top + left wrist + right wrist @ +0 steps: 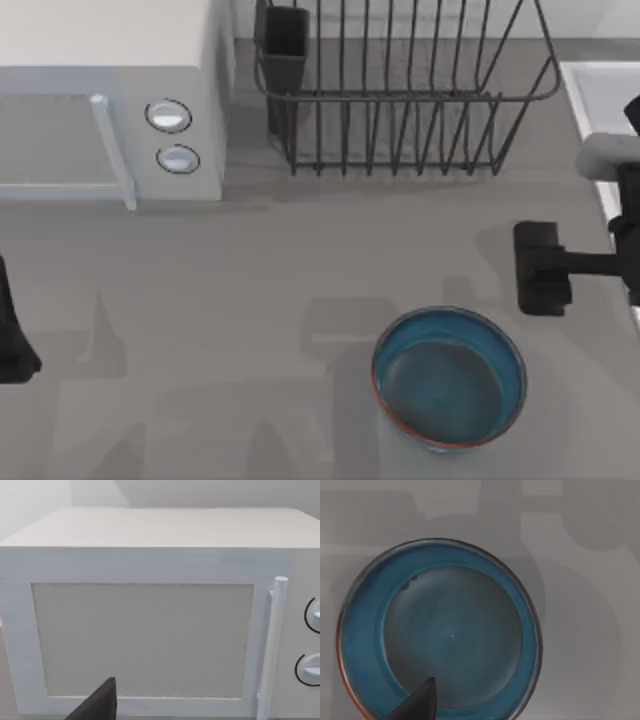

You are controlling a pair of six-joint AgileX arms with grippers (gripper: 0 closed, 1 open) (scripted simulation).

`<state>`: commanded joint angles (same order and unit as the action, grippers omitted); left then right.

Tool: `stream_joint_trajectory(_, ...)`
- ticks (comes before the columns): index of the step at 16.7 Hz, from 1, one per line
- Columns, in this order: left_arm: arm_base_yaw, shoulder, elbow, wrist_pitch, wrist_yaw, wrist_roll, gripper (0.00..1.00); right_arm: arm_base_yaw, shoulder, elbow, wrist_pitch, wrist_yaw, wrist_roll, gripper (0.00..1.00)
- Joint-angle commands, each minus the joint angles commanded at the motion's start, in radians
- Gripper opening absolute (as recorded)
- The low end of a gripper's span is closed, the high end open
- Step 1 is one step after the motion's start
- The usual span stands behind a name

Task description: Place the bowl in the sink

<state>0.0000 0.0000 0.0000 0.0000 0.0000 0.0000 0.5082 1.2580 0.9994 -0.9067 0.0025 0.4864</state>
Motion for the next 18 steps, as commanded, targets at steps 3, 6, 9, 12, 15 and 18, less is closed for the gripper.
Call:
stream_joint_trajectory(3,0.000,0.000,0.000,0.000,0.000,0.000,1.00,0.038,0.220,0.155,-0.152,-0.001,0.052,1.00)
stream_joint_trajectory(6,0.000,0.000,0.000,0.000,0.000,0.000,1.00,0.052,0.351,0.244,-0.254,-0.002,0.079,1.00)
stream_joint_trajectory(9,0.000,0.000,0.000,0.000,0.000,0.000,1.00,0.052,0.387,0.266,-0.284,-0.002,0.085,1.00)
stream_joint_trajectory(12,0.000,0.000,0.000,0.000,0.000,0.000,1.00,0.052,0.387,0.266,-0.284,-0.002,0.085,1.00)
stream_joint_trajectory(15,0.000,0.000,0.000,0.000,0.000,0.000,1.00,0.049,0.390,0.250,-0.266,-0.002,0.084,1.00)
stream_joint_trajectory(18,0.000,0.000,0.000,0.000,0.000,0.000,1.00,0.051,0.422,0.181,-0.166,-0.002,0.084,1.00)
